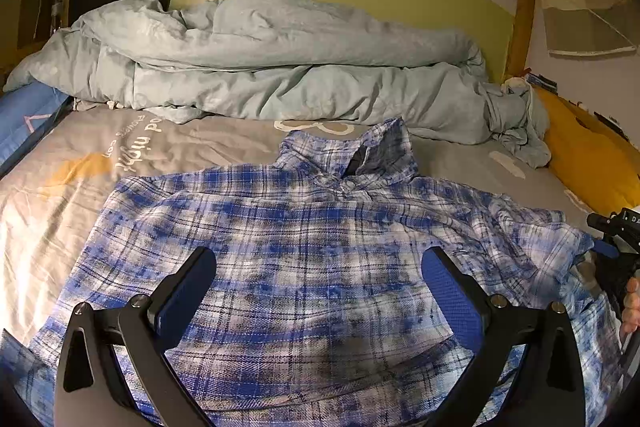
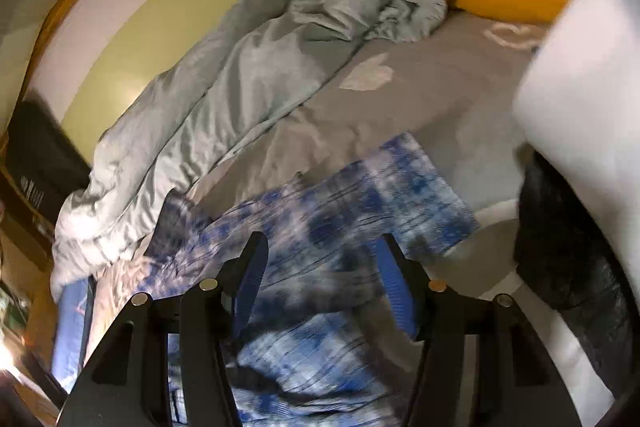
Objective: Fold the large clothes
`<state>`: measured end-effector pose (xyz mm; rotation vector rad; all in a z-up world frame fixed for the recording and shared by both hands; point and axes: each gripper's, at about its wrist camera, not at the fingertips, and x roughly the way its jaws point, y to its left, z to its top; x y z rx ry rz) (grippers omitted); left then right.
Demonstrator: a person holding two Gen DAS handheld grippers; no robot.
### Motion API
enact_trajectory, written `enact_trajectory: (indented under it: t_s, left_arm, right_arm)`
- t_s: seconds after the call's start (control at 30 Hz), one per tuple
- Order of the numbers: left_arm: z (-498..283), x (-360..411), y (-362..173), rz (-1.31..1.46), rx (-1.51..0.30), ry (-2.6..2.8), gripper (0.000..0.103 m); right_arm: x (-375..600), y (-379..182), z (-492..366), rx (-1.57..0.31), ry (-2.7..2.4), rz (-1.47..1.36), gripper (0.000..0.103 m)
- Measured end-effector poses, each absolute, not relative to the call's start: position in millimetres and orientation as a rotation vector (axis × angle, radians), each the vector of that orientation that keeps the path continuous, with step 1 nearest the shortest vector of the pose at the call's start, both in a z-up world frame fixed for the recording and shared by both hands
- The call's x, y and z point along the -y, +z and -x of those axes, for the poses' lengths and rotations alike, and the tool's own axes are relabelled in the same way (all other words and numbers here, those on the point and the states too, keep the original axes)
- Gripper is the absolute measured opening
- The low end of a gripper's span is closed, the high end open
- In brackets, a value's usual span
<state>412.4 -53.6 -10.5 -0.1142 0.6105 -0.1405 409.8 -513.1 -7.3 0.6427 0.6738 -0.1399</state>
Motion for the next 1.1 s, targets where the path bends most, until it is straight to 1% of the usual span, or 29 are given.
enact_trajectory:
  t_s: [0.23,0.33,0.4,0.43,0.47,0.5,0.53,0.57,0.63,0.77,0.97,1.03,1.1]
  left_arm:
    - [-411,57,-10,0.096,-0.601,-0.151,0.103]
    - [-410,58,-10,0.093,-0.601,-0.151,0.103]
    - [-410,58,-10,0.093,-0.600,-0.151,0.103]
    - [-410,58,-9,0.094,-0.598,-0.151,0.103]
    - [-410,58,-9,0.094,-0.597,-0.151,0.103]
    - [-410,58,-9,0.093,-0.594,-0.150,0.103]
    - [-409,58,-8,0.092,-0.592,-0.149,0.103]
    - [-409,58,-8,0.089,-0.590,-0.147,0.103]
    - [-409,59,-8,0.082,-0.586,-0.141,0.103]
    - [-407,62,-6,0.020,-0.565,-0.073,0.103]
    - [-401,63,0,0.012,-0.532,-0.091,0.103]
    - [-395,65,5,0.005,-0.510,-0.108,0.103]
    - [-390,66,9,0.004,-0.485,-0.129,0.103]
  right_arm:
    - [523,-42,-421,-0.797,-0.391,-0.582,0.056]
    - [525,-49,-423,-0.791,-0.407,-0.575,0.059]
    - [533,-52,-421,-0.770,-0.416,-0.618,0.059]
    - [535,-53,-421,-0.760,-0.418,-0.633,0.057]
    - [536,-54,-420,-0.758,-0.424,-0.637,0.052]
    - [535,-53,-421,-0.759,-0.435,-0.625,0.033]
    - [533,-53,-422,-0.762,-0.428,-0.614,0.009]
    - [531,-54,-424,-0.774,-0.388,-0.612,0.006]
    - [524,-49,-423,-0.752,-0.372,-0.585,0.005]
    - [502,-18,-408,-0.607,-0.255,-0.544,0.005]
    - [434,42,-386,-0.397,0.252,-0.514,0.005]
    - [405,56,-376,-0.364,0.381,-0.464,0.005]
    - [379,59,-375,-0.387,0.435,-0.434,0.005]
